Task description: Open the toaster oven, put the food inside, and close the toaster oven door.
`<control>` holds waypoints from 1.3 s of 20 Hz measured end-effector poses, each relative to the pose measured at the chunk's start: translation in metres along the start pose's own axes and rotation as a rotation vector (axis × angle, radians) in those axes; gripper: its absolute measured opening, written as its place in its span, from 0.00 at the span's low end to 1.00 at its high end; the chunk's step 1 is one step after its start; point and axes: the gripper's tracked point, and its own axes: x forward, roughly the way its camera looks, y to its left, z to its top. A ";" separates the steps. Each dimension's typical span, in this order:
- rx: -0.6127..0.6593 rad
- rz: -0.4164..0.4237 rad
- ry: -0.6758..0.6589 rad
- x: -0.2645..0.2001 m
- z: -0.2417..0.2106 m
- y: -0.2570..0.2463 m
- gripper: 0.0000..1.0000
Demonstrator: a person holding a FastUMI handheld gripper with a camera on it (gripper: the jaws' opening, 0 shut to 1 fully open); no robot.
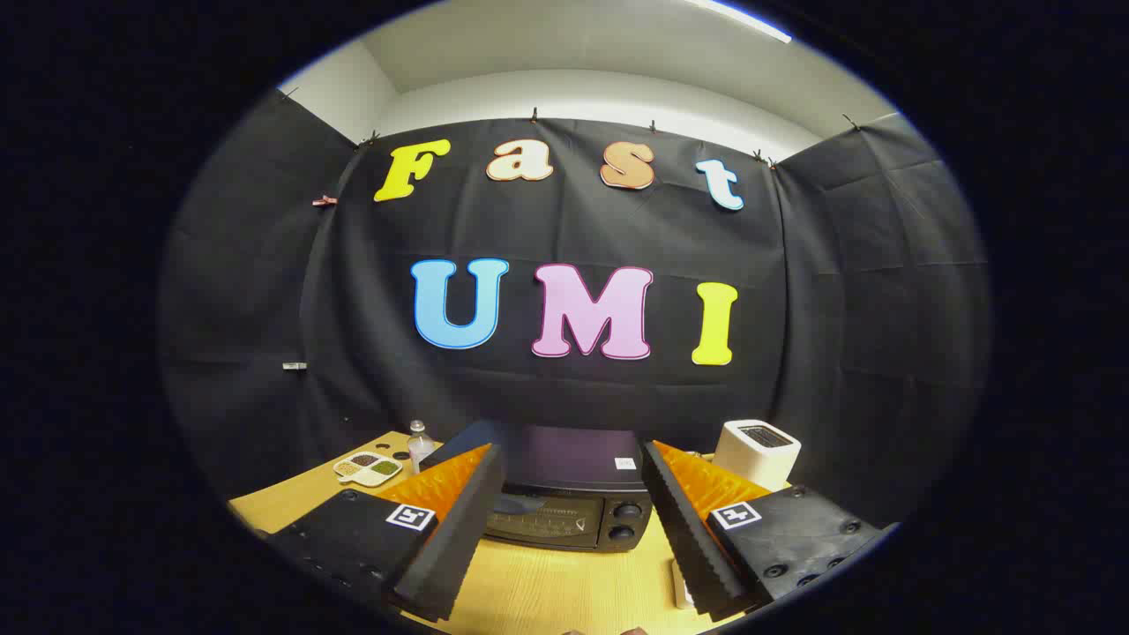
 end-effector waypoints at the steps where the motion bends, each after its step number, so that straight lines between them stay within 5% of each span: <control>1: 0.000 0.002 0.005 -0.001 -0.001 0.001 0.97; 15: -0.011 -0.059 -0.030 -0.014 0.004 -0.013 0.97; 26: -0.007 -0.017 0.030 0.006 -0.017 0.012 0.97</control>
